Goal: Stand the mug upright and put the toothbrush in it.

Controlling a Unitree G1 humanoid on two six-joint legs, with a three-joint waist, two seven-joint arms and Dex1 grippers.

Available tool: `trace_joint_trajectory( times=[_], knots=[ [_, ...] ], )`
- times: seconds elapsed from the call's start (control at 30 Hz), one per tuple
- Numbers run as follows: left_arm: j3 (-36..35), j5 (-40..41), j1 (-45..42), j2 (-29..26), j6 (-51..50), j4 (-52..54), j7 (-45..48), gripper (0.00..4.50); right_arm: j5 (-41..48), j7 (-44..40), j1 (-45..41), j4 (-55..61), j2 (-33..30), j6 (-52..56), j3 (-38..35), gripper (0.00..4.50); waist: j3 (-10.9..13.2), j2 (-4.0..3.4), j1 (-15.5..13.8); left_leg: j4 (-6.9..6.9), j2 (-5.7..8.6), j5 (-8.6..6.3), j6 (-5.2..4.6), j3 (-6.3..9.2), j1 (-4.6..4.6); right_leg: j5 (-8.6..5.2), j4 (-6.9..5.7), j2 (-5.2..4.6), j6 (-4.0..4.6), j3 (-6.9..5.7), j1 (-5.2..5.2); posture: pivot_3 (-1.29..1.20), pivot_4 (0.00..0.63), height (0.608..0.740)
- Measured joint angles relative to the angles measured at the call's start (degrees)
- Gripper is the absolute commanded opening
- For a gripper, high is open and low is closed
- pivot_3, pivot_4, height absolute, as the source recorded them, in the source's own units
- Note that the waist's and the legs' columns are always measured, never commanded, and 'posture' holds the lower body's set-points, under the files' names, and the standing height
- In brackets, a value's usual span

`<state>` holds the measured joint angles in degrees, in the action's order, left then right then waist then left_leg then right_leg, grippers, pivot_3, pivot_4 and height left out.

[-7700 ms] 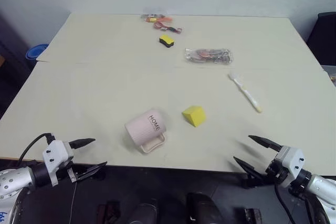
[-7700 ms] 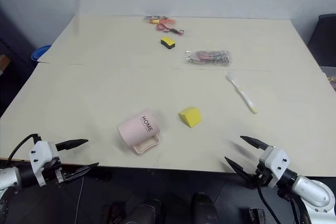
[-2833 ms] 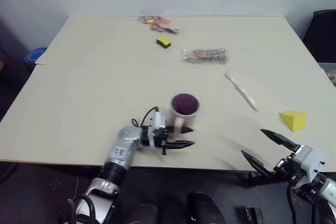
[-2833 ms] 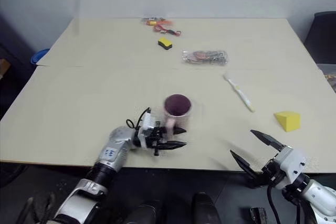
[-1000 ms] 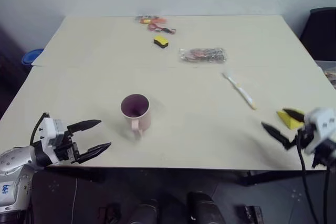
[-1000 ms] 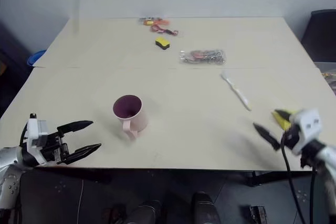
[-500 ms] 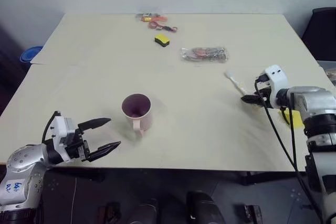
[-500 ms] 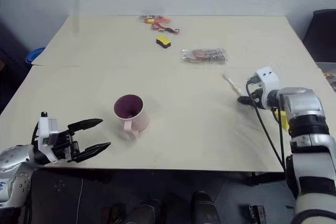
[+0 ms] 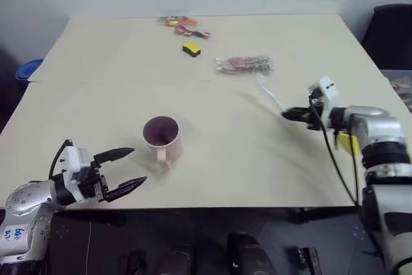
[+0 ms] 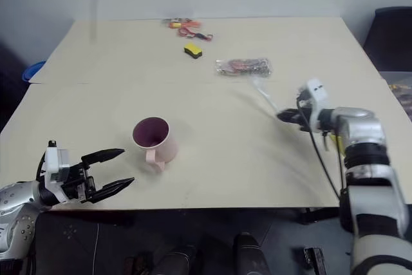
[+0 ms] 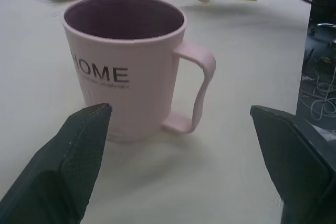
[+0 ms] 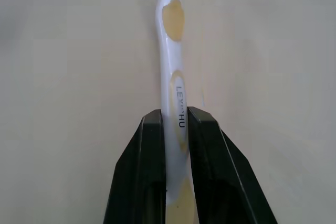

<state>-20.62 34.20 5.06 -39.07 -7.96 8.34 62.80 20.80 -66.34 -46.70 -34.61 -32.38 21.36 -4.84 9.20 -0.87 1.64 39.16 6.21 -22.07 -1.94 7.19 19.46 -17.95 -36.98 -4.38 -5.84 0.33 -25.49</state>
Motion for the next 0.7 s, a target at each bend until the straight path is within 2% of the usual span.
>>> trace_joint_trajectory(
  times=[0.13, 0.23, 0.27, 0.37, 0.5, 0.7],
  knots=[
    [-1.28, 1.21, -0.02, 0.99, -1.47, 0.0, -2.47, 4.5, 8.54, 3.24, 4.26, 19.44, 11.43, -0.15, -2.41, 0.27, -0.01, 0.0, 0.26, -0.01, -0.06, -0.02, 0.06, 0.01, -0.05, 0.0, -0.15, 0.03, 0.0, -0.12, -0.02, 0.0, 0.15, 0.74],
    [-1.33, 1.49, 0.01, 1.97, -2.04, 0.42, -4.17, 4.5, 11.92, 6.55, 6.82, 29.14, 23.29, -1.38, 2.04, 0.27, -0.01, 0.01, 0.31, 0.0, -0.03, -0.04, 0.08, 0.02, -0.12, -0.01, -0.36, 0.02, 0.02, -0.16, -0.03, 0.0, 0.15, 0.74],
    [-1.36, 1.5, 0.09, 2.06, -2.06, 0.51, -4.48, 4.5, 11.98, 6.96, 7.3, 30.21, 25.1, -1.79, 3.78, 0.27, -0.01, 0.01, 0.18, 0.03, 0.01, -0.04, 0.08, 0.02, -0.13, 0.0, -0.39, -0.02, 0.03, -0.16, -0.03, 0.0, 0.15, 0.74],
    [-2.0, 1.49, 0.95, 2.05, -2.2, 0.47, -5.23, 4.5, 9.52, 8.51, 7.71, 29.82, 30.62, -6.67, 7.92, 0.27, -0.06, 0.09, -0.26, 0.09, 0.14, -0.03, 0.01, 0.11, -0.13, 0.09, -0.41, -0.08, 0.18, -0.18, 0.02, 0.0, 0.15, 0.74],
    [-2.0, 1.49, 0.88, 2.08, -2.26, 0.53, -6.15, 4.5, 4.7, 9.54, 7.62, 23.53, 37.95, -14.99, 13.53, 0.27, -0.08, 0.13, 0.21, 0.03, 0.09, -0.03, 0.01, 0.08, -0.2, 0.13, -0.44, -0.03, 0.27, -0.21, 0.0, 0.0, 0.15, 0.74],
    [-2.02, 1.48, 1.08, 2.12, -2.2, 0.86, -7.56, 4.5, 1.98, 7.38, 6.77, 14.69, 39.51, -20.14, 15.34, 0.27, -0.08, 0.13, 0.41, 0.01, 0.07, -0.03, 0.02, 0.09, -0.22, 0.14, -0.43, -0.03, 0.27, -0.25, 0.0, 0.0, 0.15, 0.74]
  ],
)
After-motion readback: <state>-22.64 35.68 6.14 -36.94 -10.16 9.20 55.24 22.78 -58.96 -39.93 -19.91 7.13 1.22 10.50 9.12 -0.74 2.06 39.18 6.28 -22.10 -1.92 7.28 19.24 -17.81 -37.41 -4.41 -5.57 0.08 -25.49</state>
